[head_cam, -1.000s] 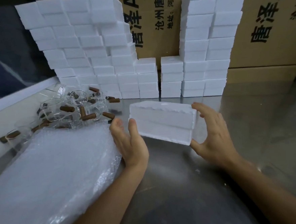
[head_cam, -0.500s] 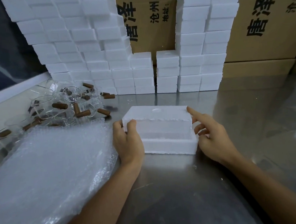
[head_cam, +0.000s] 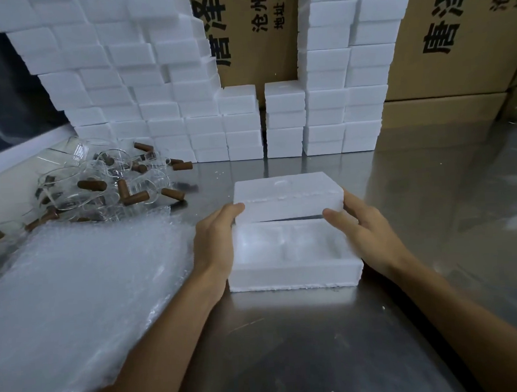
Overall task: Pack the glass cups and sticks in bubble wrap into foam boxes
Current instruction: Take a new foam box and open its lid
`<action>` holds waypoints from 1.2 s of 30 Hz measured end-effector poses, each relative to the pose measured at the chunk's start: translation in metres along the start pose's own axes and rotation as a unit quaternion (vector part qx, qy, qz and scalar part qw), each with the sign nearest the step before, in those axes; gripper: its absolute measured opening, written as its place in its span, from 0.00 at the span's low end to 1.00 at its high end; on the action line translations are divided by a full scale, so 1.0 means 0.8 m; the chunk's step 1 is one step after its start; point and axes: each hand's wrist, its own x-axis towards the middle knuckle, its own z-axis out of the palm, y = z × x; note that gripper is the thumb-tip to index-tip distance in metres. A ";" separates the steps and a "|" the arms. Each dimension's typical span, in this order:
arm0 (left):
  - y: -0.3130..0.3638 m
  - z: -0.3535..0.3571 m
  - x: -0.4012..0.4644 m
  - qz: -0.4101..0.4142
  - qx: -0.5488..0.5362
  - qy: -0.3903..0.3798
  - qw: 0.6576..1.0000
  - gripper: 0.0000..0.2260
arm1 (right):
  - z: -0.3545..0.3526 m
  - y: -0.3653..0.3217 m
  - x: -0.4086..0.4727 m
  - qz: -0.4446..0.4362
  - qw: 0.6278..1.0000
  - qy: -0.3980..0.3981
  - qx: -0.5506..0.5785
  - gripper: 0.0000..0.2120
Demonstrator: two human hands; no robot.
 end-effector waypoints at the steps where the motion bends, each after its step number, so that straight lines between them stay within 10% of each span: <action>1: 0.002 0.000 0.001 -0.008 0.016 -0.009 1.000 0.28 | 0.000 -0.001 0.001 0.004 1.000 -0.001 -0.010 0.25; 6: 0.000 0.001 0.005 -0.020 0.089 -0.004 0.996 0.18 | -0.003 -0.001 0.007 0.032 0.999 -0.001 -0.022 0.08; 11: -0.014 0.000 0.009 0.021 0.159 0.046 0.986 0.20 | 0.003 0.000 0.008 0.069 0.995 0.054 -0.053 0.24; 17: -0.015 0.001 0.011 0.054 0.185 0.097 0.977 0.04 | 0.002 0.003 0.015 0.112 0.988 0.089 -0.052 0.17; 25: -0.018 -0.002 0.009 0.100 0.202 0.077 0.971 0.09 | 0.004 0.000 0.016 0.100 0.992 0.072 -0.025 0.13; 32: -0.002 0.003 0.001 0.214 0.465 0.090 0.855 0.10 | 0.017 -0.009 0.007 0.107 0.989 0.106 0.005 0.09; 36: 0.001 -0.006 0.005 0.208 0.443 0.066 0.869 0.06 | 0.026 -0.011 0.005 0.117 0.987 0.111 0.007 0.11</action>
